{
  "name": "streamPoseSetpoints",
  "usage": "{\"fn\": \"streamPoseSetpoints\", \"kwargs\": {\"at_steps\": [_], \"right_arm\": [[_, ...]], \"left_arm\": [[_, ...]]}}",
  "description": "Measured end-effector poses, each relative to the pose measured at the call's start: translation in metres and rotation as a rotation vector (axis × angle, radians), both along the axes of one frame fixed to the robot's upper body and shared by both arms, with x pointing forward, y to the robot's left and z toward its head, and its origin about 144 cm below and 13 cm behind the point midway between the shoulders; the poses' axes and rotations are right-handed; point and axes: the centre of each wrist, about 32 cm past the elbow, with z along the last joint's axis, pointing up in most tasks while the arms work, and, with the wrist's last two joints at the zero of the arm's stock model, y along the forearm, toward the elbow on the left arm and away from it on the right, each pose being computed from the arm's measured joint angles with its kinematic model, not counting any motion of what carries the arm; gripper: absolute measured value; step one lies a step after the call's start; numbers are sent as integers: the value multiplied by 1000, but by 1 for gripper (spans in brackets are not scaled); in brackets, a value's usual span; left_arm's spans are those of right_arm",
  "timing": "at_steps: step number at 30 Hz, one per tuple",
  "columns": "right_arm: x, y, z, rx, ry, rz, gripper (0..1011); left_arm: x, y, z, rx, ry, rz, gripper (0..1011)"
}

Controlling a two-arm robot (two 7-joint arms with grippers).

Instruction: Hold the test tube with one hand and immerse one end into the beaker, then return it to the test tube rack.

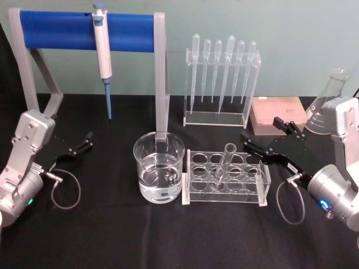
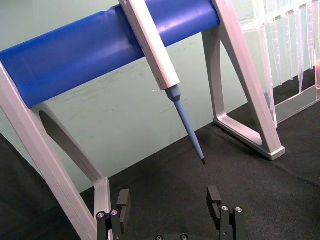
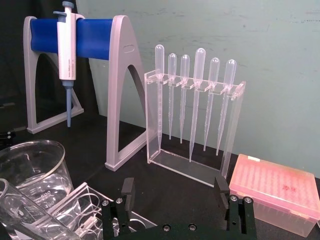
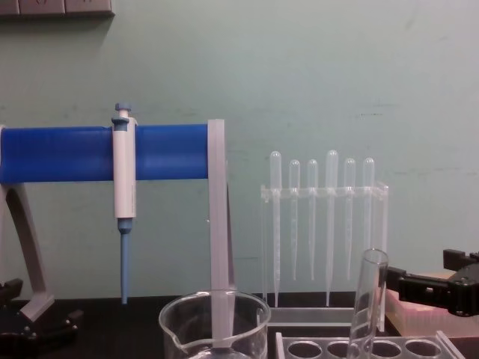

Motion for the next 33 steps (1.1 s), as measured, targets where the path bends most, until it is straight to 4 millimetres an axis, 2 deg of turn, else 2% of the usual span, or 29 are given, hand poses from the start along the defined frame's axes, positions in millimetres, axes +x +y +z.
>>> {"fn": "streamPoseSetpoints", "kwargs": {"at_steps": [33], "right_arm": [[0,0,1,-2,-2,-3,1002]], "left_arm": [[0,0,0,0,0,0,1000]]}}
